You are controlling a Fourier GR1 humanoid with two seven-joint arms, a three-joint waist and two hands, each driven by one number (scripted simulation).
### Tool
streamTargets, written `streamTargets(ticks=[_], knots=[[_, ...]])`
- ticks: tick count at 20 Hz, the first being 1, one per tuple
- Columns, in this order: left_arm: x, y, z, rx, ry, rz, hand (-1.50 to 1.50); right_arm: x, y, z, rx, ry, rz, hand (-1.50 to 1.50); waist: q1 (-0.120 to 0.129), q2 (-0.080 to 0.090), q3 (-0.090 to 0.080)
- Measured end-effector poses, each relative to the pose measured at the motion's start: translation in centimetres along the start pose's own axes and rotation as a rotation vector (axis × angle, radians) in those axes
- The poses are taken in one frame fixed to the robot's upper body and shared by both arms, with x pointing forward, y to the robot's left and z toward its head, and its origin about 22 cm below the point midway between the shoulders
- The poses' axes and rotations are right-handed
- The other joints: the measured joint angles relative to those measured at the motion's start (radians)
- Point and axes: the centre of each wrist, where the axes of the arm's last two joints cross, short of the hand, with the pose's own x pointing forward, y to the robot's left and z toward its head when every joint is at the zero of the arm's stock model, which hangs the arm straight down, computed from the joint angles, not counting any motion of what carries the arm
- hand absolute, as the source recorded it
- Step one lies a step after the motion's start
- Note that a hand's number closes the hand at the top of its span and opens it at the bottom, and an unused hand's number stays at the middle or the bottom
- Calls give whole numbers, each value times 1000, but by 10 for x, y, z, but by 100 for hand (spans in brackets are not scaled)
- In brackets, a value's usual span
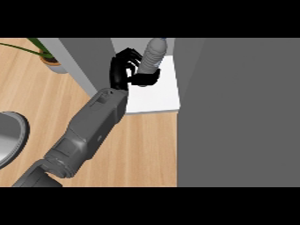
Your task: Pick up the bottled water, place it into the cabinet and close the cabinet
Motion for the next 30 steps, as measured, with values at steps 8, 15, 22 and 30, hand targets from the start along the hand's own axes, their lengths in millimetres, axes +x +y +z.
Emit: streamTargets(ticks=[8, 15, 22, 30], knots=[[-5, 14, -11, 84, -37, -83, -150, -4, -1, 4, 15, -15, -23, -150, -21, 5, 0], [1, 23, -21, 122, -95, -179, -150, -5, -3, 6, 39, -21, -34, -150, -32, 11, -1], [18, 15, -27, 53, -147, -107, -150, -6, -2, 8, 56, -16, -52, -150, -29, 10, -1], [43, -2, -27, -62, -258, 108, -150, -6, 0, 8, 61, -6, -74, -150, -2, -1, -1]])
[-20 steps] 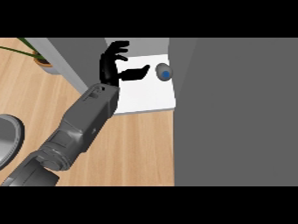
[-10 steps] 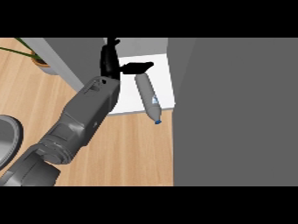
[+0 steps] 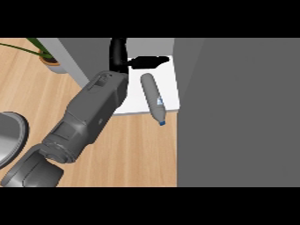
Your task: Pick up the bottled water, place it into the cabinet and close the cabinet
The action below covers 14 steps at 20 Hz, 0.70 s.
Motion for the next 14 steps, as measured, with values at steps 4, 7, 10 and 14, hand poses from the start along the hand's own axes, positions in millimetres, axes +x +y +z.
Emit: streamTargets(ticks=[4, 7, 10, 14], knots=[[-7, -2, 8, -28, -14, 60, -150, 1, 2, 0, -8, 10, -9, -150, 15, -7, 0], [-7, -6, 11, -43, -11, 89, -150, 1, 3, 0, -19, 15, -12, -150, 25, -13, 1], [-8, -8, 15, -54, -13, 112, -150, 2, 4, 0, -22, 24, -17, -150, 39, -19, 1], [-14, -9, 28, -73, -3, 153, -150, 0, 8, 0, -34, 25, -38, -150, 48, -26, 1]])
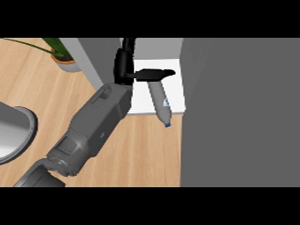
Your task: Pick up the bottled water, place it into the cabinet and close the cabinet
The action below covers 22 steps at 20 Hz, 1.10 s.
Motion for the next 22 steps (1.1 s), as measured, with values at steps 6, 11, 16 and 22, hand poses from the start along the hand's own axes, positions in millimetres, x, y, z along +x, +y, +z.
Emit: streamTargets(ticks=[6, 11, 16, 22], knots=[[-7, -6, 32, -81, 18, 110, -150, -1, 3, -2, -7, 0, -8, -150, 10, -5, 0], [-1, -18, 63, -158, 10, 228, -150, -2, 5, -3, -24, -2, -11, -150, 22, -7, 0], [6, -18, 101, -213, -10, 301, -150, -1, 4, -2, -28, 1, 0, -150, 31, -8, 0], [16, -3, 141, -249, -11, 354, 150, 1, 7, -1, 46, 16, -6, -150, 31, -8, 0]])
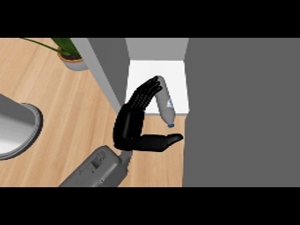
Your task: Pick up the bottled water, place it into the cabinet and close the cabinet
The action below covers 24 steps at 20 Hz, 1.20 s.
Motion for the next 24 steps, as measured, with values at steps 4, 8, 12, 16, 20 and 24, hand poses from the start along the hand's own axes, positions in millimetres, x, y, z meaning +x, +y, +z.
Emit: streamTargets(ticks=[4, 8, 12, 16, 20, 24], knots=[[11, 12, 23, -6, 37, 17, 150, 3, -3, -1, 116, 26, 28, 150, 1, 0, 0], [25, 29, 47, 10, 36, 15, -150, 9, -1, 0, 247, 67, 49, 150, 1, 0, 0], [43, 48, 67, 51, 26, 2, -150, 15, 4, -1, 364, 71, 43, 150, 1, -2, -1], [62, 71, 87, 95, 12, -5, -150, 16, 13, -2, 430, 47, -7, 150, -3, -4, -2], [77, 85, 104, 140, 2, 13, -150, 15, 26, -3, 514, 63, -83, 150, -2, -4, -3], [92, 96, 114, 173, 1, 37, -150, 13, 38, -8, 603, 68, -130, 150, 3, -6, -5]])
